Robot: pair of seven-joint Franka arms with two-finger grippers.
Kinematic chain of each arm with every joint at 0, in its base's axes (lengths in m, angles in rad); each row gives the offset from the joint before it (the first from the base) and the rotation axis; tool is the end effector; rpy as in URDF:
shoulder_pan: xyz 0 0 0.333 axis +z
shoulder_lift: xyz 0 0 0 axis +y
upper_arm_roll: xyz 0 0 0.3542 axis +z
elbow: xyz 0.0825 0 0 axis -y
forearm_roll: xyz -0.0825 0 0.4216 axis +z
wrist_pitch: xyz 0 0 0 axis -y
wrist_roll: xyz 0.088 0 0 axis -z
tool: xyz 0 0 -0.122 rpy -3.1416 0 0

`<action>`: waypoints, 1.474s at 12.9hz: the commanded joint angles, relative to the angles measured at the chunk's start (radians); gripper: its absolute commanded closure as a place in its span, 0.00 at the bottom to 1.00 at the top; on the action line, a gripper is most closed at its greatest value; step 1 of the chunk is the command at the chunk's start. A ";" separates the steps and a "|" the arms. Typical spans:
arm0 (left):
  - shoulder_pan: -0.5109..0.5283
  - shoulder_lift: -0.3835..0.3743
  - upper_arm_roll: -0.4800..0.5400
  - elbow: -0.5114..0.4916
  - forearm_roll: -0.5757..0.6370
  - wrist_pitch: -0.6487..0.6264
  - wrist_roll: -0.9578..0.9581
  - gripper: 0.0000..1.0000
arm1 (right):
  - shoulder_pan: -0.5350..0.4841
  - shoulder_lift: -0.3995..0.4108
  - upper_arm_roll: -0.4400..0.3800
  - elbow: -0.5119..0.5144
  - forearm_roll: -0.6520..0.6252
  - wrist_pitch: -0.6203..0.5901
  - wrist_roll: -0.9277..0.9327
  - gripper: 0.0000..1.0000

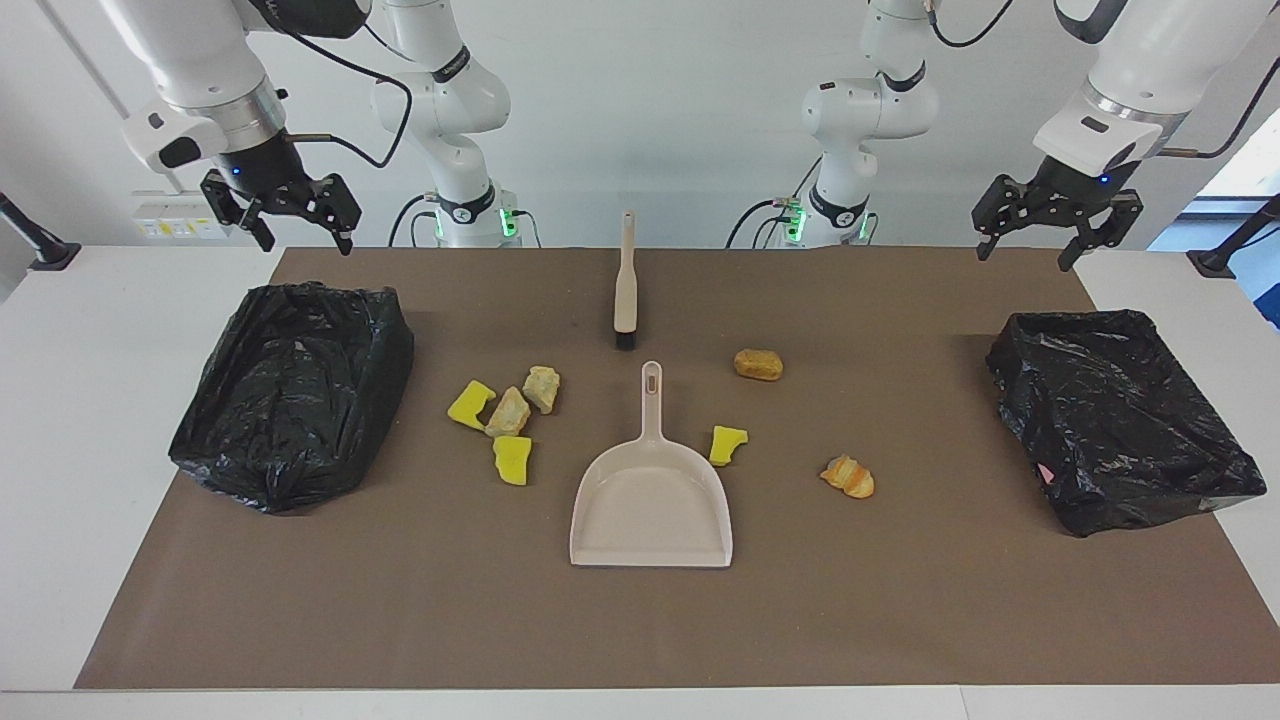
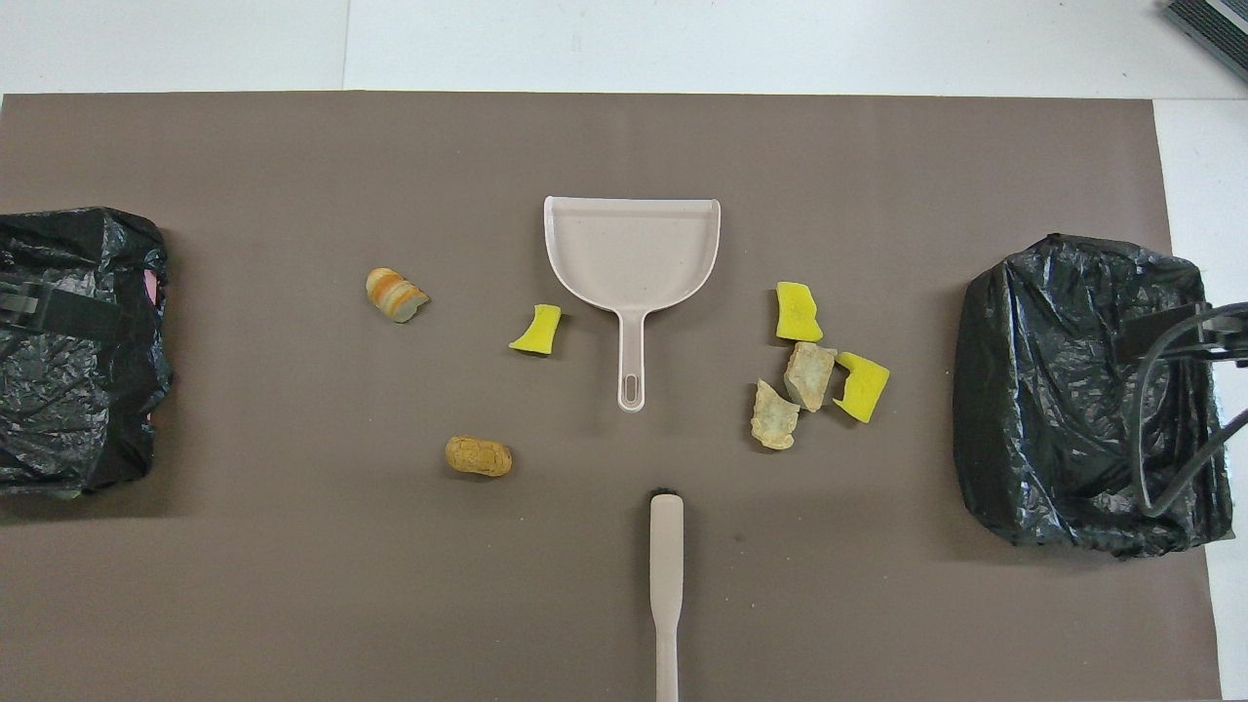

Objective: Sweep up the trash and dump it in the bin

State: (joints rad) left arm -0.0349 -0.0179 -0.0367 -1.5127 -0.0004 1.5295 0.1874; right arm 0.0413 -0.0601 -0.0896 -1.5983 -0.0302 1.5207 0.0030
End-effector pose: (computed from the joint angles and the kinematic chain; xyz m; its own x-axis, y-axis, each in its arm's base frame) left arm 0.5809 -0.0419 0.6840 0.9661 -0.2561 0.0340 -0.2560 -0.9666 -0.0067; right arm 0.5648 -0.0328 0.6641 0.9985 -0.0525 -0.0177 -0.0521 -0.9983 0.0249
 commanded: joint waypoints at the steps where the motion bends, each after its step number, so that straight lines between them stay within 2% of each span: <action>1: -0.014 -0.008 0.006 0.014 -0.004 -0.023 -0.014 0.00 | -0.012 -0.006 0.004 -0.008 0.004 0.012 -0.018 0.00; 5: -0.017 -0.008 0.015 0.043 -0.006 -0.103 -0.019 0.00 | -0.012 -0.006 0.002 -0.006 0.003 0.009 -0.023 0.00; 9: -0.055 -0.011 0.038 0.042 -0.003 -0.101 -0.063 0.00 | -0.037 -0.009 0.002 -0.006 -0.001 -0.036 -0.029 0.00; 19: -0.054 -0.031 0.029 0.032 -0.006 -0.106 -0.077 0.00 | -0.044 -0.009 0.010 -0.006 0.003 -0.027 -0.038 0.00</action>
State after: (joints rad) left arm -0.0730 -0.0387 -0.0111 -1.4833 -0.0006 1.4487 0.1241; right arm 0.0005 -0.0601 -0.0894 -1.5984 -0.0303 1.4925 -0.0046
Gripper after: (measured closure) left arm 0.000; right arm 0.000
